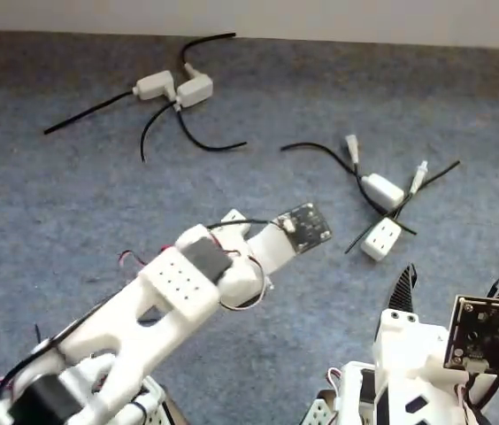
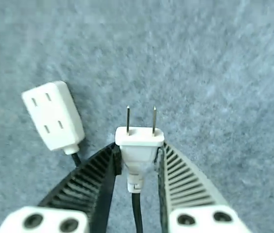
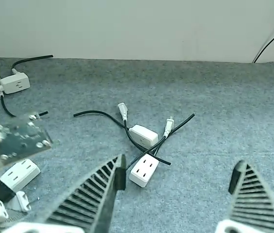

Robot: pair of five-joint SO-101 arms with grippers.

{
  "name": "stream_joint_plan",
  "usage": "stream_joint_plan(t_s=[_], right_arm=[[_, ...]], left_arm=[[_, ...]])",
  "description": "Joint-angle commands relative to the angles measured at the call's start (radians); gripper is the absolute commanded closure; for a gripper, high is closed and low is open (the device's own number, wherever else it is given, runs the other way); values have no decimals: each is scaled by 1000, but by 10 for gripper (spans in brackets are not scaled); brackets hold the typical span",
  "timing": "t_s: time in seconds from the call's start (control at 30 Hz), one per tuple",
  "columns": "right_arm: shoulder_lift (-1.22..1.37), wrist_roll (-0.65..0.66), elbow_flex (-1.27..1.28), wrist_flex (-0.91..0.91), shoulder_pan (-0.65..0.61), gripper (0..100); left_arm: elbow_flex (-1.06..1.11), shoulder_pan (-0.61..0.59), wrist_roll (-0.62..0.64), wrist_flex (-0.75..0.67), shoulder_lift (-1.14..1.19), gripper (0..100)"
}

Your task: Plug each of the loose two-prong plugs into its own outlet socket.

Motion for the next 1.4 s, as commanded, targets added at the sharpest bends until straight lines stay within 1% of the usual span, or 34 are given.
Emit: stream_joint_plan(t_s=[0.0,0.1,0.2,0.27,0.33,0.4,0.47,0.57,0.6,0.67,0.73,0.8,0.9,1.0,1.07,1.13,1.2,1.3,1.37], right_arm=[[2,-9,-1,-13,8,663],[2,-9,-1,-13,8,663],[2,-9,-1,-15,8,663],[4,-9,-1,-15,8,663],[5,-9,1,-15,7,663],[5,-9,1,-15,7,663],[7,-25,1,-15,7,663],[5,-130,1,-19,5,670],[5,-160,1,-21,5,685],[4,-190,-1,-45,-16,748],[5,-190,-1,-85,-99,838],[10,-190,4,-145,-236,903],[10,-190,85,-245,-452,923],[10,-190,223,-360,-616,924],[10,-150,302,-427,-676,952],[4,-34,351,-503,-727,993],[8,38,369,-561,-805,990],[10,48,412,-633,-917,991],[12,49,452,-696,-949,991]], left_arm=[[36,-15,-3,-14,-288,994],[219,-22,8,-160,-530,994],[463,-22,83,-373,-788,994],[607,-22,140,-491,-958,994],[725,-31,181,-578,-1122,994],[820,-59,213,-635,-1270,994],[868,-87,242,-707,-1313,994],[901,-120,293,-816,-1237,994],[915,-122,311,-858,-1227,994],[943,-120,338,-918,-1224,994],[949,-108,353,-939,-1222,994],[949,-85,359,-942,-1222,994],[949,-41,359,-939,-1222,994],[949,-22,358,-934,-1222,994],[949,-28,359,-934,-1222,994],[949,-31,359,-934,-1222,994],[949,-31,359,-934,-1222,994],[949,-28,359,-934,-1222,994],[949,-25,359,-934,-1222,994]])
